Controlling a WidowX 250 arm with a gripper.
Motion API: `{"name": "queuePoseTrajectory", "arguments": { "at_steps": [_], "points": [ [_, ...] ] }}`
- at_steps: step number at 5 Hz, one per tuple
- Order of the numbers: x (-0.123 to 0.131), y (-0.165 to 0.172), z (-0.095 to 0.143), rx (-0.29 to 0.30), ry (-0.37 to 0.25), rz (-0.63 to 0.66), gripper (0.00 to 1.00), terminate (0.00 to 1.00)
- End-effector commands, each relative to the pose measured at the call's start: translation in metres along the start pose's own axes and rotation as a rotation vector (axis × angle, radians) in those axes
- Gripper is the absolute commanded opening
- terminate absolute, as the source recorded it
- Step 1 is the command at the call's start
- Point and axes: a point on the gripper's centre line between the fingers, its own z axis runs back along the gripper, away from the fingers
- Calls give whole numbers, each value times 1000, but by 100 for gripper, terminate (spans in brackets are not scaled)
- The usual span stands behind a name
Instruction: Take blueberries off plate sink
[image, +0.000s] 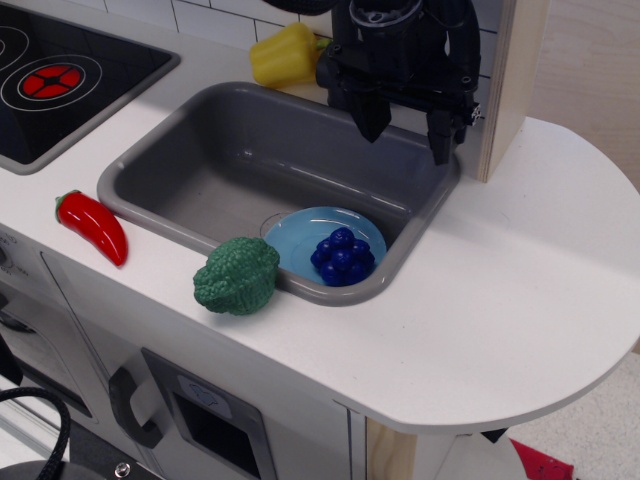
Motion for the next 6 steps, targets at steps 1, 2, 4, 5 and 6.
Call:
{"name": "queuePoseTrajectory", "arguments": {
  "at_steps": [1, 2, 4, 5, 6],
  "points": [
    [0, 0, 0, 0, 0, 0, 100, 0],
    [3, 19, 4, 3, 1, -25, 100, 0],
    [-4, 69, 25, 6, 41, -151, 100, 0],
    [-15, 74, 18, 33, 126, -216, 100, 0],
    [-26, 63, 5, 38, 144, -204, 100, 0]
  ]
}}
